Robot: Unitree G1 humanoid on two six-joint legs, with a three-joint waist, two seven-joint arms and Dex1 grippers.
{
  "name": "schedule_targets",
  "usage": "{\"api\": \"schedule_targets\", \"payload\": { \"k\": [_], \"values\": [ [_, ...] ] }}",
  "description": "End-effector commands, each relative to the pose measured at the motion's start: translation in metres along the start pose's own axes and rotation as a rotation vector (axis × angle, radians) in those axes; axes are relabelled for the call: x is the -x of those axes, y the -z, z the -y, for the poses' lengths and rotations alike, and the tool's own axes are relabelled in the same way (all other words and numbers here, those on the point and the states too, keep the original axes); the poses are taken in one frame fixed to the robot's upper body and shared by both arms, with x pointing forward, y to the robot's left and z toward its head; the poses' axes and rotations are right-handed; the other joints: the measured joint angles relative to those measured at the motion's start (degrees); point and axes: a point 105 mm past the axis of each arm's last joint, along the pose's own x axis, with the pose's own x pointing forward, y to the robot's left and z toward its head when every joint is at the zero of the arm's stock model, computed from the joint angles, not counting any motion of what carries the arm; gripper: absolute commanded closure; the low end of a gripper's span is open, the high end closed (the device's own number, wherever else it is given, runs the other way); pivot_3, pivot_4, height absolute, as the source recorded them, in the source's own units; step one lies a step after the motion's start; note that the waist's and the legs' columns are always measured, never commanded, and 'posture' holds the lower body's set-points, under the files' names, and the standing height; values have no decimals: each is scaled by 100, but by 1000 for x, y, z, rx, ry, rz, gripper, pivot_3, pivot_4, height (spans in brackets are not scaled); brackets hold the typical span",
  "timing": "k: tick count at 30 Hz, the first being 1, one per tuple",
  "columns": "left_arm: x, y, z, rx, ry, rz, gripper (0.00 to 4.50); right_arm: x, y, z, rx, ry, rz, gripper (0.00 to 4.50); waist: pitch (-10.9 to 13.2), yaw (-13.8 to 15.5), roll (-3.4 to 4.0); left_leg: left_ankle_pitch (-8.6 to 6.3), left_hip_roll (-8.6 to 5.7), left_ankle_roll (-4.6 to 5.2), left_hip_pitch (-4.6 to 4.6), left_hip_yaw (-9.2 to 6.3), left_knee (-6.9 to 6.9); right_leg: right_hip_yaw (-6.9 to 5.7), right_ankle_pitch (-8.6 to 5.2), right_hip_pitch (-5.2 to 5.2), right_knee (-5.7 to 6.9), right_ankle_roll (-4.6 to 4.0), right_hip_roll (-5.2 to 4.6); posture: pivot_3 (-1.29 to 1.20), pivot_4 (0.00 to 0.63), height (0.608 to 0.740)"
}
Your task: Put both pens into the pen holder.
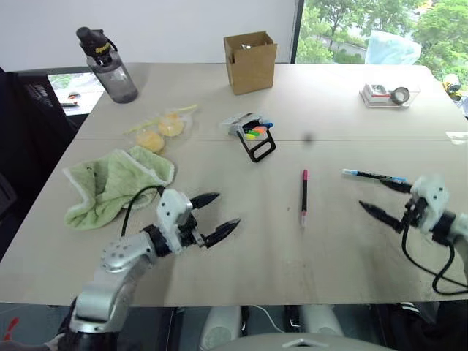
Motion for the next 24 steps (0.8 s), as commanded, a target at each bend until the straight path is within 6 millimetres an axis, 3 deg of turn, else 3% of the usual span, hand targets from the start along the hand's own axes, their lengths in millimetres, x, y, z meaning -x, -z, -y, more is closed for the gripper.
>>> {"api": "schedule_targets", "payload": {
  "k": [1, 7, 10, 13, 16, 23, 24],
  "values": [
    [2, -35, 6, -41, 121, 60, 0, -15, -3, 29, 9, 46, -45, 63, 6, -10, 6, 1, 1, -1, 1, 2, 0, 3, 2, 1, 1, 2, 4, 0, 150, 736],
    [5, -55, 9, -78, 212, 24, 0, -33, 1, 63, -47, 82, -169, 63, 12, -45, 8, 4, 1, -7, -6, 5, -2, 7, 3, -7, -1, 4, 6, 0, 150, 736],
    [6, -64, 11, -95, 220, 23, 0, -27, 19, 61, -161, 9, -330, 63, 12, -36, 8, 12, 1, -21, -11, 2, -6, 4, 3, -7, -9, 4, 4, 0, 150, 736],
    [8, -68, 14, -99, 222, 20, 0, -21, 20, 54, -231, -84, -385, 63, 10, 1, 3, 11, 1, -20, -13, 0, -6, 3, 3, -4, -18, 4, -12, 0, 150, 736],
    [9, -69, 16, -100, 222, 13, 0, -16, 19, 51, -249, -134, -416, 965, 10, -6, 5, 8, 0, -14, -12, 0, -6, 2, 3, -4, -17, 4, -24, 0, 150, 736],
    [7, -69, 19, -94, 241, -6, 0, -11, 23, 43, -257, -188, -457, 4300, 10, -15, 4, 7, 2, -13, -6, -4, -6, -1, 3, -4, -6, 4, -17, 0, 150, 736],
    [7, -69, 19, -94, 242, -8, 0, -11, 23, 43, -257, -187, -454, 4412, 9, -18, 4, 8, 2, -14, -6, -2, -5, 1, 3, -4, -6, 4, -16, 0, 150, 736]
  ]
}}
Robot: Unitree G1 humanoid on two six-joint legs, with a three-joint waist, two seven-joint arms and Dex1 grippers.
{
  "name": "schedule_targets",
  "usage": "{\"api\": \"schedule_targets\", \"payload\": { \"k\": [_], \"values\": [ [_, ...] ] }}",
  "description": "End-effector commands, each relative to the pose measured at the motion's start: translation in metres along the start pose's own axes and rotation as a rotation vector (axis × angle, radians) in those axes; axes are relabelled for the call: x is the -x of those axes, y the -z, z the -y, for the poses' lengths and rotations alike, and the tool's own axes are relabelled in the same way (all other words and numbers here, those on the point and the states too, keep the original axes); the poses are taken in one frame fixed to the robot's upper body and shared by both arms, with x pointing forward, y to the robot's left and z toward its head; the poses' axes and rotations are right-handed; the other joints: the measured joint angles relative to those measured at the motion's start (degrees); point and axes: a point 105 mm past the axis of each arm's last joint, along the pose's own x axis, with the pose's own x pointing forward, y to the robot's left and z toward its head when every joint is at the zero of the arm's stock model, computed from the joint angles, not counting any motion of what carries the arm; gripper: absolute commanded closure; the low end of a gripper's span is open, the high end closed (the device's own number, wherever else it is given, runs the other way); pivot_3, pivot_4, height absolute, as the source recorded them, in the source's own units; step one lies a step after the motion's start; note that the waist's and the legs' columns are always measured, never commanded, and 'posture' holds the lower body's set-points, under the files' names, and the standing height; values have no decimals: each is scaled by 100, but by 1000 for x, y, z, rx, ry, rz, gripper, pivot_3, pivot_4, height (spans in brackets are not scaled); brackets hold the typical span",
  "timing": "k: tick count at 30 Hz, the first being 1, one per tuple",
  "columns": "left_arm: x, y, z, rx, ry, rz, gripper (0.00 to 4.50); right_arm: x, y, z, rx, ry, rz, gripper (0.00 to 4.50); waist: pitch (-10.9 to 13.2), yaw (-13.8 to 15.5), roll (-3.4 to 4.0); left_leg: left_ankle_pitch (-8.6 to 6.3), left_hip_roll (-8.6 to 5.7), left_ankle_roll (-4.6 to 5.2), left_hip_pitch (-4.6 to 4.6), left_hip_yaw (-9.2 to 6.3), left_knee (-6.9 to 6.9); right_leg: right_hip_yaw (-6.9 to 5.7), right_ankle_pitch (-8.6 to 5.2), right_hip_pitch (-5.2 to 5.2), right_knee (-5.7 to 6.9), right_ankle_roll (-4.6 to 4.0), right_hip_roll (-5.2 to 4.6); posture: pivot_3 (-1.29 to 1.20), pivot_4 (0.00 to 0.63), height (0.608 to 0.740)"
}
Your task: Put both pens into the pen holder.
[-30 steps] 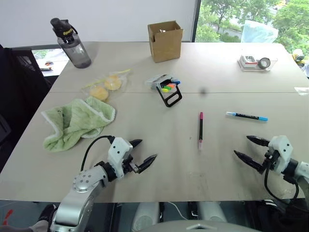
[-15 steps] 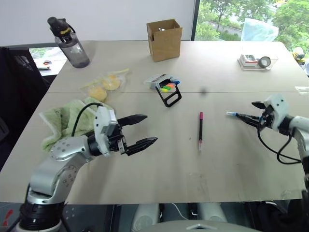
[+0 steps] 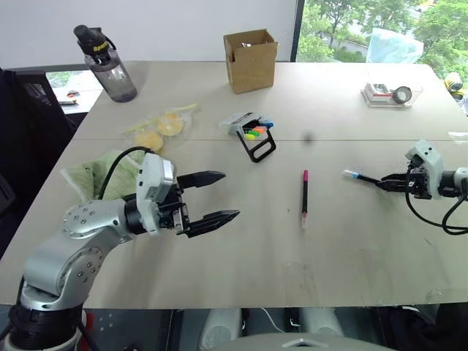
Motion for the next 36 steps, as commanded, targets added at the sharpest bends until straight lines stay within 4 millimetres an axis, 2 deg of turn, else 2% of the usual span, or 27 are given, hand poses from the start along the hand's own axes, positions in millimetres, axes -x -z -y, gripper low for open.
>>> {"api": "schedule_targets", "payload": {
  "k": [1, 4, 7, 8, 12, 15, 18, 22, 27, 34, 35, 36],
  "values": [
    [-2, -9, 5, -44, 25, 5, 0, -2, 11, -4, -16, -18, -43, 4412, 0, -2, -1, 1, 0, -1, 0, 0, 0, 0, 0, 0, 0, 0, 0, 0, 150, 736],
    [-4, -10, 5, -36, 27, 12, 0, 1, 9, -6, -11, -17, -19, 4412, -1, 0, -2, 1, 0, -2, 0, 0, 1, 0, 0, 1, 0, 0, 7, 0, 150, 736],
    [-10, -14, -2, 36, -20, 98, 0, 3, 0, -9, 6, -17, 32, 4412, -1, 7, -2, 4, 0, -8, -1, -1, 0, 0, 0, 1, 0, 1, 8, 0, 150, 736],
    [-14, -15, -6, 93, -50, 157, 0, 3, -9, -15, 15, -30, 72, 4412, -1, 12, -2, 4, 0, -8, -2, -1, 0, 0, 0, 1, -1, 1, 6, 0, 150, 736],
    [-29, -26, -30, 381, -164, 415, 0, 4, -53, -58, 11, -173, 264, 4412, 3, 8, -3, 4, 0, -7, -9, -6, 6, -2, 2, -1, 6, 4, -11, 0, 150, 736],
    [-44, -33, -43, 528, -152, 562, 0, 6, -90, -98, -14, -306, 414, 4412, 7, -9, 0, 0, -1, -1, -5, -12, 12, -7, 4, -1, 16, 6, -16, 0, 150, 736],
    [-60, -41, -54, 624, -130, 657, 0, 9, -120, -133, -34, -430, 523, 4412, 6, 9, -3, 5, -4, -9, -5, -19, 12, -13, 4, 3, 17, 5, -16, 0, 150, 736],
    [-79, -49, -51, 640, -45, 677, 0, 14, -147, -160, -48, -515, 630, 4412, 6, 19, -3, 8, -9, -13, -15, -23, 15, -17, 4, 1, 10, 5, -7, 0, 150, 736],
    [-90, -58, -39, 642, 66, 691, 0, 17, -158, -188, -23, -609, 647, 4412, 7, 26, -3, 8, -11, -13, -32, -24, 14, -18, 3, -5, -9, 5, 9, 0, 150, 736],
    [-98, -55, -29, 643, 136, 655, 0, 15, -163, -202, -1, -649, 644, 4412, 7, 14, -3, 4, -11, -6, -26, -25, 14, -18, 3, -5, 0, 5, 15, 0, 150, 736],
    [-98, -53, -27, 644, 142, 645, 496, 13, -163, -206, 4, -658, 637, 4500, 7, 11, -3, 0, -11, 0, -24, -25, 14, -17, 3, -5, 3, 4, 17, 0, 150, 736],
    [-99, -52, -26, 641, 147, 635, 744, 12, -163, -209, 7, -666, 632, 4500, 7, 9, -3, 0, -11, 2, -23, -25, 14, -16, 3, -5, 4, 4, 19, 0, 150, 736]
  ]
}}
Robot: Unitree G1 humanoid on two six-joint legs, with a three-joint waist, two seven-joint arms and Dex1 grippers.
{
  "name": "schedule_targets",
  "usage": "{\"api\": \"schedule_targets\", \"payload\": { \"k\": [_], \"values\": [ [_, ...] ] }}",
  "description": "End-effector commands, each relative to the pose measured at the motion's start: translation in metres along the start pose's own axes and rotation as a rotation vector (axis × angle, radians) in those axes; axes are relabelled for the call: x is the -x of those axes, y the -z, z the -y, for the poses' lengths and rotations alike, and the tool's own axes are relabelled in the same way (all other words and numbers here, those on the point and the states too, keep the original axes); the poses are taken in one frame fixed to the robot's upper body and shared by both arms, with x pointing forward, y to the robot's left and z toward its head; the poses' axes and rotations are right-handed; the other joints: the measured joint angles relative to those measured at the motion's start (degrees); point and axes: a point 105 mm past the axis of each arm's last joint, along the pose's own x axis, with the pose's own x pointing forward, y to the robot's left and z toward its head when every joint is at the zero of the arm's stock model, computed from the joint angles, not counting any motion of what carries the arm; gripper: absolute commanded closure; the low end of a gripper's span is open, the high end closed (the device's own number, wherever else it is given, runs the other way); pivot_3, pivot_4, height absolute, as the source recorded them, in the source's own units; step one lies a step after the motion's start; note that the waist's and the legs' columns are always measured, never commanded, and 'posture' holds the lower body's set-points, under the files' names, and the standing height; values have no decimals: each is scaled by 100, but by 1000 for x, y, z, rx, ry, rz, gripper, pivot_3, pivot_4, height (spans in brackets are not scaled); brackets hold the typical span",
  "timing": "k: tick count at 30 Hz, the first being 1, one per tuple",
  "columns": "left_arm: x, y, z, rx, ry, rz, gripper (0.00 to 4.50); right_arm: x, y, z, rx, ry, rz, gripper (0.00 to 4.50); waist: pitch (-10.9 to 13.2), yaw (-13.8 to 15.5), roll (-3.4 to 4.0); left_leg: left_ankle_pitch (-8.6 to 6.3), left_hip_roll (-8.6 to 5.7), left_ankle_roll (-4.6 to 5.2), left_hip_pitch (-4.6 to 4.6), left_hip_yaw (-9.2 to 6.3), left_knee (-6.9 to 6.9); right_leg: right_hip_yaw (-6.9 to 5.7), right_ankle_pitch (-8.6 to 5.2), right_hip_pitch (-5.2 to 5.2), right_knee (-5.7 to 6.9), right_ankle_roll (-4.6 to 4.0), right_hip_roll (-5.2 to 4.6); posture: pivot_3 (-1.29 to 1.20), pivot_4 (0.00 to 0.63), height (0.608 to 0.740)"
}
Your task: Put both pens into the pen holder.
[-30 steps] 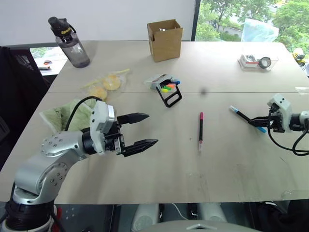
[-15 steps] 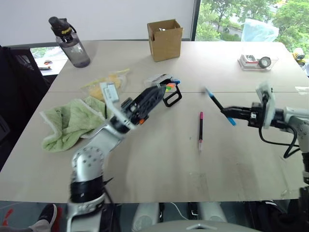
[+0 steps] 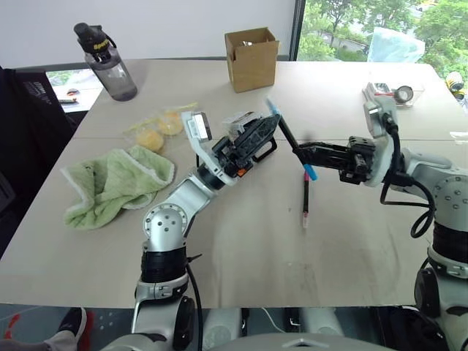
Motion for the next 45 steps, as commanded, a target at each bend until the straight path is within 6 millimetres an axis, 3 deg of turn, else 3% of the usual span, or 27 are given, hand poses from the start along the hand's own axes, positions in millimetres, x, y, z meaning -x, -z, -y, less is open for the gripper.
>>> {"api": "schedule_targets", "payload": {
  "k": [1, 5, 8, 9, 10, 15, 19, 21, 25, 30, 36, 45],
  "values": [
    [-2, 6, 8, -11, 47, -45, 1121, -12, -5, -18, 51, -70, -3, 4500, 0, -5, 0, 0, 1, 0, 1, 0, 0, 0, 0, 0, 1, 0, 2, 0, 150, 736],
    [1, 7, 8, -14, 48, -58, 3203, -16, -3, -21, 45, -88, 0, 4500, 0, -3, 0, 2, 3, -4, -1, -4, -1, -1, 0, 0, 0, 0, 7, 0, 150, 736],
    [3, 10, 5, -36, 24, -79, 4399, -16, -6, -26, 28, -121, 23, 4500, 0, -1, 0, 4, 3, -7, -3, -3, -1, -1, 0, 0, -4, 0, 4, 0, 150, 736],
    [3, 11, 4, -49, 17, -87, 4399, -16, -6, -28, 25, -135, 26, 4500, 0, -1, 0, 4, 2, -6, -3, -3, 0, -1, 0, 0, -4, 0, 4, 0, 150, 736],
    [2, 10, 3, -59, 13, -87, 4500, -16, -4, -28, 29, -132, 19, 3567, 0, 0, 0, 4, 2, -6, -4, -3, -1, -1, 0, 0, -5, 0, 4, 0, 150, 736],
    [0, 6, 4, -150, -2, -97, 4500, -9, 3, -6, 39, 24, 12, 1384, 0, 2, 0, 1, 2, -1, -3, -4, -1, -2, 0, 0, -5, 0, 4, 0, 150, 736],
    [-5, 4, 14, -374, 43, -143, 4500, 32, 18, 21, 130, 274, 2, 1384, 0, 39, -1, 3, 0, -5, -12, -9, -1, -8, -1, 0, -16, 0, 3, 0, 150, 736],
    [-10, -2, 13, -604, 39, -154, 4500, 59, 22, 27, 206, 383, 24, 1384, 0, 24, -2, 7, 0, -12, -20, -3, -1, -2, 0, -5, -21, 0, 2, 0, 150, 736],
    [-22, -4, -4, -1192, 24, -331, 4500, 90, 28, 16, 270, 468, 49, 1384, 1, 51, -4, 5, -4, -9, -20, -7, -8, -6, -1, -4, -30, 1, 7, 0, 150, 736],
    [-40, -8, -2, -1672, 129, -334, 4500, 105, 28, -8, 286, 418, 103, 1384, 2, 2, -4, -8, 0, 14, -2, 12, -12, 15, -1, -1, -26, 1, 10, 0, 150, 736],
    [-45, 4, -9, -1886, 183, -345, 4500, 121, 32, -11, 360, 450, 78, 1384, 2, 21, -5, -10, 4, 16, 3, 16, -12, 16, -1, 1, -23, 2, 11, 0, 150, 736],
    [-40, 8, -33, -1942, 136, -410, 4500, 130, 28, -7, 427, 508, 99, 1384, 3, 20, -6, -9, 5, 16, 5, 18, -11, 14, -1, 0, -16, 3, 9, 0, 150, 736]
  ]
}}
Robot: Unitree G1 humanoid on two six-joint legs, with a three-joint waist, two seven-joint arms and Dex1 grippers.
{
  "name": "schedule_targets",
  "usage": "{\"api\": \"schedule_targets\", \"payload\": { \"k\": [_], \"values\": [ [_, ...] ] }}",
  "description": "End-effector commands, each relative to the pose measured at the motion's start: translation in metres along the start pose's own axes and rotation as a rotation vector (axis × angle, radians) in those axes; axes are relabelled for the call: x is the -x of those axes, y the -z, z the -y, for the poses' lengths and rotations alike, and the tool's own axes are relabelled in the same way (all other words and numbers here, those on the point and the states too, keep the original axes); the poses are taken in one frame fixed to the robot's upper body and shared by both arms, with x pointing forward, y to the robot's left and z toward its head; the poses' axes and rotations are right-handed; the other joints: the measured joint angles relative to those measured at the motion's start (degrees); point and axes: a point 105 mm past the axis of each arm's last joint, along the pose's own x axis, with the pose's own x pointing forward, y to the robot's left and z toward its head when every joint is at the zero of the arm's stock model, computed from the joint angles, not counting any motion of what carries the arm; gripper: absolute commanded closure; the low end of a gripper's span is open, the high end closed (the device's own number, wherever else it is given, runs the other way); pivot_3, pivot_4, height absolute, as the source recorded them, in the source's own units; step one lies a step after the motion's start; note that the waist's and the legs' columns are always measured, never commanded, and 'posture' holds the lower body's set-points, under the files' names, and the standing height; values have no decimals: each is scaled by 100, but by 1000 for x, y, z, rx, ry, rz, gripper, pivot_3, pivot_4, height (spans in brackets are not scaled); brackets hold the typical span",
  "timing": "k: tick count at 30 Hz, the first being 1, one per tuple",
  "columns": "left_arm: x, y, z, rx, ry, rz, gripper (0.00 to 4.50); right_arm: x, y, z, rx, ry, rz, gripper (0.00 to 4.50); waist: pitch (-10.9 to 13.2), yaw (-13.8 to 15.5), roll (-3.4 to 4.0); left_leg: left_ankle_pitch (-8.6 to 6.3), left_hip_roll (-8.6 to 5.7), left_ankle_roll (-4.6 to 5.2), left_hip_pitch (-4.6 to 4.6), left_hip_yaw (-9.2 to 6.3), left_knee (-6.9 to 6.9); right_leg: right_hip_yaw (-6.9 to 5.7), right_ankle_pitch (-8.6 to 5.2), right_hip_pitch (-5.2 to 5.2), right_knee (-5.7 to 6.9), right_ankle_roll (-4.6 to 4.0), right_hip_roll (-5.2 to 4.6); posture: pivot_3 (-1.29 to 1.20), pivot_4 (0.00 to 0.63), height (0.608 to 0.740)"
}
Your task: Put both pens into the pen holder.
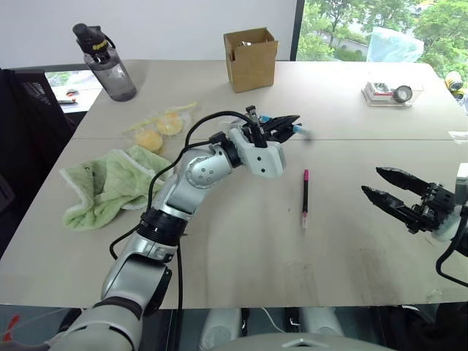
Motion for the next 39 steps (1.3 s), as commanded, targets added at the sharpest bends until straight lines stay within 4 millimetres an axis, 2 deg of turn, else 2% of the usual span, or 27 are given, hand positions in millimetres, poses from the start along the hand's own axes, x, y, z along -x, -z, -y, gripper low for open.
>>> {"api": "schedule_targets", "payload": {
  "k": [1, 9, 19, 26, 28, 29, 30, 35, 36, 39],
  "values": [
    [-2, 1, -10, -22, -38, 18, 4500, 6, -9, 6, 61, 39, 11, 1384, 0, 0, 0, 0, 0, 0, 0, 0, 0, 0, 0, 0, 1, 0, 0, 0, 150, 736],
    [2, 12, -6, 1, -30, -5, 4500, 7, -9, 9, 83, 53, 6, 1384, 0, 0, 0, 1, 0, -1, 0, -1, 0, -2, 0, 0, 1, 0, -1, 0, 150, 736],
    [6, 42, 9, 64, -18, -87, 4500, 10, -10, 12, 101, 77, 12, 1384, 0, 1, 0, 1, 0, -1, 4, 1, 1, -2, 0, 0, 9, 0, -1, 0, 150, 736],
    [13, 62, -1, 57, -76, -143, 4500, 13, -9, 15, 117, 101, 13, 1384, 0, 2, 0, 1, -2, -1, 3, 1, 3, -4, 0, 1, 10, 0, -3, 0, 150, 736],
    [14, 65, -2, 54, -84, -149, 3477, 12, -9, 14, 118, 101, 13, 1356, 0, 0, 0, 1, -1, -2, 3, 0, 3, -5, 0, 0, 10, 0, -3, 0, 150, 736],
    [14, 66, -3, 51, -87, -151, 3044, 11, -9, 13, 118, 101, 14, 1356, 0, 0, 0, 1, -1, -2, 3, 0, 3, -6, 0, 0, 11, 0, -3, 0, 150, 736],
    [15, 68, -4, 49, -91, -157, 2792, 10, -9, 13, 119, 100, 15, 1356, 0, 1, 0, 1, -1, -2, 3, 0, 3, -5, 0, 0, 12, 0, -3, 0, 150, 736],
    [17, 75, -12, 18, -128, -189, 414, 10, -7, 13, 118, 95, 7, 1356, 0, 1, 0, 1, -2, -2, 4, 2, 3, -5, 0, 0, 14, 0, -4, 0, 150, 736],
    [17, 76, -12, 18, -127, -194, 162, 9, -5, 13, 119, 93, 2, 1356, 0, 1, 0, 1, -2, -2, 3, 2, 3, -5, 0, 0, 14, 0, -4, 0, 150, 736],
    [18, 77, -10, 23, -125, -196, 162, 7, -2, 12, 119, 84, -14, 1356, 0, 1, 0, 1, -1, -2, 4, 2, 3, -7, 0, 0, 14, 0, -4, 0, 150, 736]
  ]
}}
